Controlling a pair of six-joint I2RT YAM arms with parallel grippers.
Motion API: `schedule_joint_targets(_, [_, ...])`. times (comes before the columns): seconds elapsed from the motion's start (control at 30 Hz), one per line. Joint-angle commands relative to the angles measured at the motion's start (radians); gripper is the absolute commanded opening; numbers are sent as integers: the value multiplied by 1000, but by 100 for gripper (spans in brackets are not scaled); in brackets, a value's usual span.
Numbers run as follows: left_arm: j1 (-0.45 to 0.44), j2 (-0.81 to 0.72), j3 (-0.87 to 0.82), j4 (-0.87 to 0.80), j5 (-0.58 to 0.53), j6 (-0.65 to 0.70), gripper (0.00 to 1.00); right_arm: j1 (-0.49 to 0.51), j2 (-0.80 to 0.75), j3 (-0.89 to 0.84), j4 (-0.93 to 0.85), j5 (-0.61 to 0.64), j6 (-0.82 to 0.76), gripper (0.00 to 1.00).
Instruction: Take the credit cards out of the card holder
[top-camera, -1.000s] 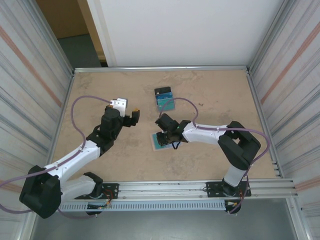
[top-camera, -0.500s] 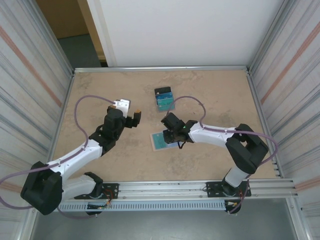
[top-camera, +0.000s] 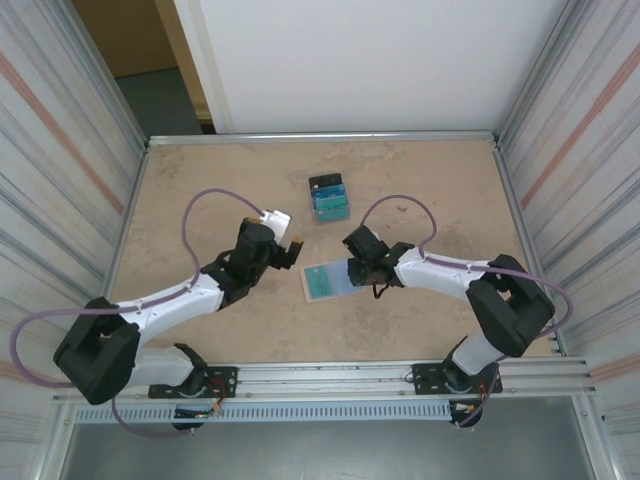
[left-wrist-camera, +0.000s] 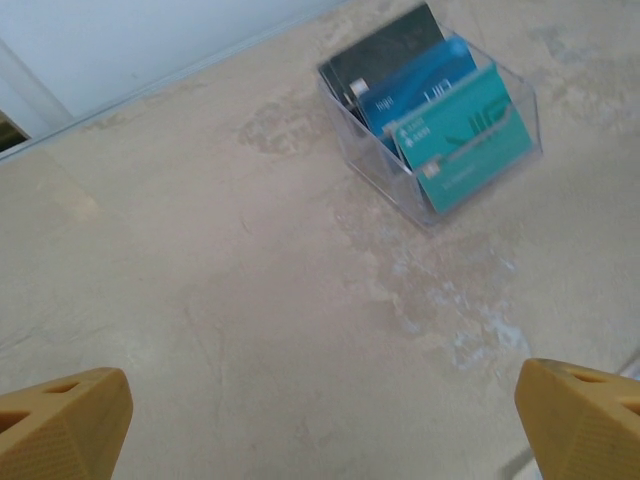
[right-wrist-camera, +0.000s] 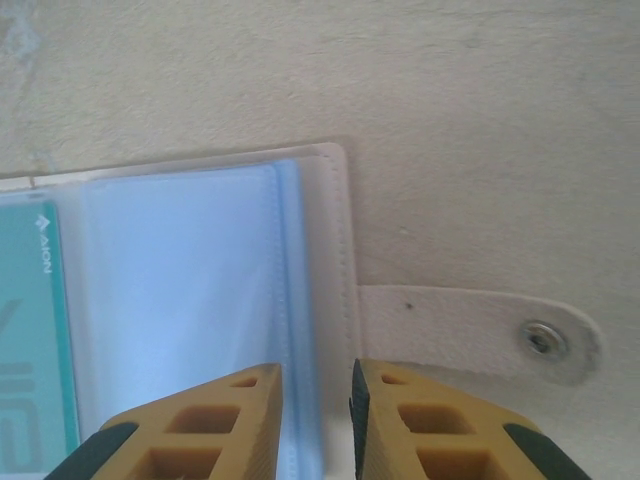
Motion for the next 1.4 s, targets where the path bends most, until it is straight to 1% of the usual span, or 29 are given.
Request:
schedule_joint_targets(0.0, [-24,21,30,-70,-36,20,99,-17,-70,-15,-27,32,39,26])
schedule_joint_targets(0.17, [-62,63,21,-106,-11,-8,99,-34,-116,-21,-22,11,47,27])
schedule_joint_targets(0.23, [-82,86,17,-103,10,-10,99,-36,-127,-20,-6,-19,47,27])
schedule_joint_targets(0.37, [-116,140,11,-78,3,-13,99,-36,-122,-11,42,-111,49,28])
schedule_joint_targets(0.63, [-116,211,5,-38,31,-44,99,-36,-73,17,100,-262,60,29])
schedule_joint_targets(0.93, [-116,259,2,-42,6,-47,99,-37,3,39,155,-375,73,26])
schedule_joint_targets(1.17, [-116,279,2,-53,-15,-41,99,-66,75,54,203,-505,102,24])
schedule_joint_targets(1.37, [-116,299,6,-64,-32,-37,99,-81,112,53,223,-549,122,22])
